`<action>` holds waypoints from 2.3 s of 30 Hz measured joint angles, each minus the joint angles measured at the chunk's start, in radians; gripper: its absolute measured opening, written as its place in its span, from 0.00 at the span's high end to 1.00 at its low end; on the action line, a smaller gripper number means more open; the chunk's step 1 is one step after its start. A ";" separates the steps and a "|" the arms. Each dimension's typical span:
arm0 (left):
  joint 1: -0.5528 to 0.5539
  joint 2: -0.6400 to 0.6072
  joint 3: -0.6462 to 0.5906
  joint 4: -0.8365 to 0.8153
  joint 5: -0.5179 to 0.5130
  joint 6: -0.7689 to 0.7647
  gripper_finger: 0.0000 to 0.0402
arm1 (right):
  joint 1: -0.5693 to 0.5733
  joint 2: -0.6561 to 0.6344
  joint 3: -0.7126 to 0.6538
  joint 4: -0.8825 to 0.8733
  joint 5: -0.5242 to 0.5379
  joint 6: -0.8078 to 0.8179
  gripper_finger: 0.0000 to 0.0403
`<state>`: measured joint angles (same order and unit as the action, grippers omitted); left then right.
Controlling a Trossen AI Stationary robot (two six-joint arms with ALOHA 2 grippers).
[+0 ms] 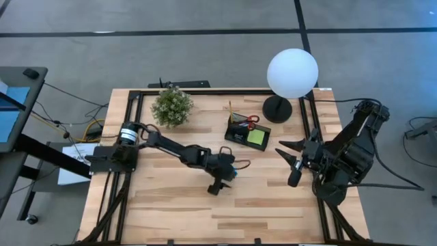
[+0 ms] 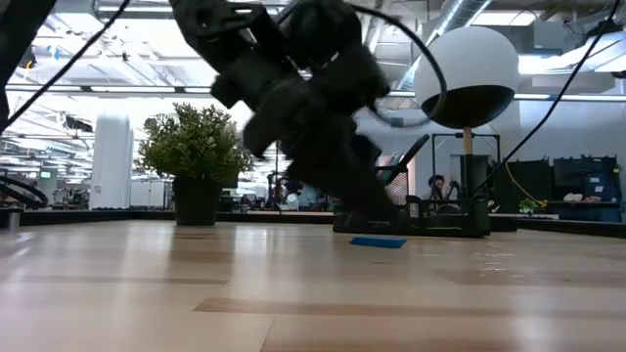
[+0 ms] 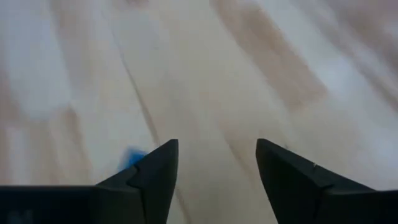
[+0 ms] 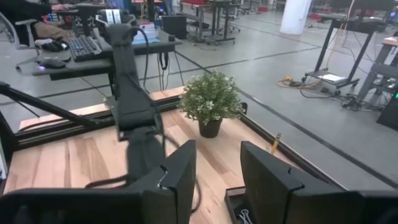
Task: Pick and place office supplies into organizer
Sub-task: Put the blue eraser into the black desk organizer
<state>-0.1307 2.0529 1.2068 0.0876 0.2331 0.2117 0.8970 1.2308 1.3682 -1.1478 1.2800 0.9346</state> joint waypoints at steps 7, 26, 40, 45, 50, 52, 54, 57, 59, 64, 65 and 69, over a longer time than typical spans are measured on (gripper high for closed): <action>0.123 -0.005 0.002 0.071 0.188 0.037 0.54 | -0.003 0.000 0.000 0.013 0.001 0.023 0.70; 0.180 0.155 0.002 0.191 0.332 0.154 0.55 | -0.010 0.000 0.000 0.038 0.035 0.061 0.70; 0.193 0.156 0.002 0.171 0.261 0.171 0.55 | -0.082 0.001 0.000 0.042 0.026 0.061 0.70; 0.188 0.156 0.002 0.174 0.204 0.130 0.67 | -0.088 0.001 0.000 0.042 0.024 0.061 0.70; 0.199 0.151 0.003 0.186 0.180 -0.016 0.95 | -0.085 0.001 0.000 0.042 0.022 0.061 0.70; 0.206 0.141 0.014 0.174 0.169 -0.112 0.96 | -0.085 0.001 0.000 0.045 0.019 0.061 0.70; 0.214 0.112 0.019 0.146 0.117 -0.173 0.97 | -0.085 0.001 0.000 0.055 0.006 0.061 0.70; 0.227 0.032 0.025 0.138 -0.022 -0.196 0.98 | -0.085 0.001 0.000 0.069 -0.027 0.062 0.70; 0.239 -0.039 0.033 0.174 -0.089 -0.146 0.98 | -0.085 0.001 0.000 0.082 -0.056 0.061 0.70; 0.280 -0.115 0.031 0.160 -0.130 -0.069 0.98 | -0.085 0.002 0.000 0.087 -0.105 0.062 0.70; 0.286 -0.118 0.031 0.164 -0.133 -0.048 0.98 | -0.085 0.002 0.000 0.087 -0.107 0.061 0.70; 0.297 -0.113 0.034 0.167 -0.143 0.082 0.98 | -0.085 0.002 0.000 0.087 -0.108 0.061 0.70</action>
<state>0.1665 1.9398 1.2410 0.2548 0.0897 0.2941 0.8116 1.2324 1.3678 -1.0607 1.1717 0.9958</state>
